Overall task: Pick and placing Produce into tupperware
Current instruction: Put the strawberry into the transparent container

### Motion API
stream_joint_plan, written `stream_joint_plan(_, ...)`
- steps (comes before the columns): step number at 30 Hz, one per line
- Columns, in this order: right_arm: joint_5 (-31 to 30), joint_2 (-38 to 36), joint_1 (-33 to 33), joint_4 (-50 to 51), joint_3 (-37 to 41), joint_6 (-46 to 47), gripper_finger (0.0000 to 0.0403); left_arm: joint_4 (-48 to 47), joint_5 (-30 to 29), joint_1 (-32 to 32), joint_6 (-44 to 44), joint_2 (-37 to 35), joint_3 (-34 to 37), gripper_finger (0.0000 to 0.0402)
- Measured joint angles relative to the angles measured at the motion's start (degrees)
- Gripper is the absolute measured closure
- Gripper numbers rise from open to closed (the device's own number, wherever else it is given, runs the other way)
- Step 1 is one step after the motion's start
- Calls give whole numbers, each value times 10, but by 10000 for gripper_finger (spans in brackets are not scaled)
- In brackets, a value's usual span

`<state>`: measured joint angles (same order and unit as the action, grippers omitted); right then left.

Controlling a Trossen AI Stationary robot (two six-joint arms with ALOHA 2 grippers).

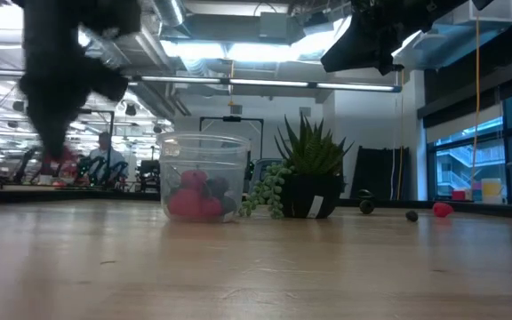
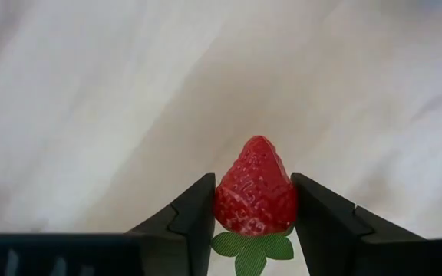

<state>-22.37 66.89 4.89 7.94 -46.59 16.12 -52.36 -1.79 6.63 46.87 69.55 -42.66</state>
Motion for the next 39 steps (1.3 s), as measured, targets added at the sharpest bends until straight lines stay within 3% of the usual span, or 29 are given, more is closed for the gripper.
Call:
stream_joint_plan(8, 0, 0, 0, -6, 0, -1, 299, 122, -16, -1, -133, 0, -133, 251)
stream_joint_plan(18, 0, 0, 0, -10, 0, 0, 299, 116, -25, -21, -266, 138, -258, 251)
stream_joint_plan(29, 0, 0, 0, -8, 0, 1, 299, 103, -13, -21, -281, 287, -285, 248)
stream_joint_plan(39, 0, 0, 0, -8, 0, 1, 299, 104, -2, -21, -281, 312, -285, 247)
